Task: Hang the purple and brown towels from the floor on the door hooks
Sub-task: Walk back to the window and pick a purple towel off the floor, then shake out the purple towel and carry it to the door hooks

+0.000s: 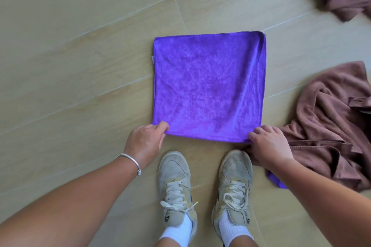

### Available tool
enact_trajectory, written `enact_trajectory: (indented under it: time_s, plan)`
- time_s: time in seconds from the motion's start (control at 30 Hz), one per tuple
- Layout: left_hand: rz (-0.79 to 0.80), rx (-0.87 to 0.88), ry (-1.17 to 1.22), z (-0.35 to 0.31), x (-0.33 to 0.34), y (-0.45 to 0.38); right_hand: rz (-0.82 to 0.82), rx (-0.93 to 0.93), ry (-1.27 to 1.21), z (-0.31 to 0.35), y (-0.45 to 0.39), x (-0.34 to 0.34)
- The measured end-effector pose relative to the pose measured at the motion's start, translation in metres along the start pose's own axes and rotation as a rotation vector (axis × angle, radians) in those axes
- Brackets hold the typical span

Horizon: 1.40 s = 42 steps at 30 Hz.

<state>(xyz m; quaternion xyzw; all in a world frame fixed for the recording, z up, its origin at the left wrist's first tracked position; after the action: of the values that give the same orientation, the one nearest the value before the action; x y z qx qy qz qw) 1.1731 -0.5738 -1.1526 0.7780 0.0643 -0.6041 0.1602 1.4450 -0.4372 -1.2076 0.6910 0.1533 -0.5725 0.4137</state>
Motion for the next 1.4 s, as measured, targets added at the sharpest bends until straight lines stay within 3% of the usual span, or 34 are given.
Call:
enact_trajectory:
  time_s: [0.1, 0.23, 0.47, 0.6, 0.7, 0.83, 0.93, 1.03, 1.2, 1.4]
  plan:
    - [-0.018, -0.012, -0.008, 0.003, -0.033, -0.002, -0.020, 0.004, -0.061, -0.002, 0.003, -0.031]
    - [-0.055, -0.079, 0.004, 0.007, -0.099, -0.009, -0.226, -0.092, -0.157, -0.008, -0.003, -0.122]
    - [-0.215, -0.194, 0.022, 0.014, -0.279, -0.054, -0.443, -0.148, -0.272, -0.023, -0.037, -0.352]
    - [-0.303, -0.239, 0.082, 0.024, -0.405, -0.072, -0.419, -0.268, -0.232, -0.019, -0.036, -0.495]
    - [-0.394, -0.157, 0.116, 0.019, -0.511, -0.070, -0.362, -0.392, -0.138, -0.014, -0.023, -0.598]
    - [-0.487, 0.099, 0.022, -0.002, -0.650, -0.051, -0.367, -0.524, -0.068, -0.002, 0.001, -0.729]
    - [-0.560, 0.254, -0.071, -0.015, -0.745, -0.034, -0.459, -0.561, -0.081, 0.014, 0.024, -0.825]
    - [-0.647, 0.330, -0.122, -0.017, -0.835, -0.019, -0.661, -0.552, -0.072, 0.031, 0.051, -0.922]
    - [-0.838, 0.329, -0.198, -0.012, -0.981, 0.009, -0.804, -0.501, -0.234, 0.067, 0.083, -1.060]
    - [-0.880, 0.130, -0.275, 0.022, -1.108, 0.044, -0.891, -0.416, -0.215, 0.114, 0.109, -1.183]
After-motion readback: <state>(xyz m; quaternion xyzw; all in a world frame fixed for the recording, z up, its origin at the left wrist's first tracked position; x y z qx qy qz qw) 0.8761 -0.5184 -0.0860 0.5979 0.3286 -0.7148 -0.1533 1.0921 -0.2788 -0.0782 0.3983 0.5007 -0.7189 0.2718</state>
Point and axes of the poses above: each hand's wrist, its own y-axis away from the middle knuckle, its own x-axis out of the palm, z = x × y, the point moved 8 cm from there along -y, towards the middle knuckle, and after that the axes turned 15 degrees about -z, right-handed, at the moved point
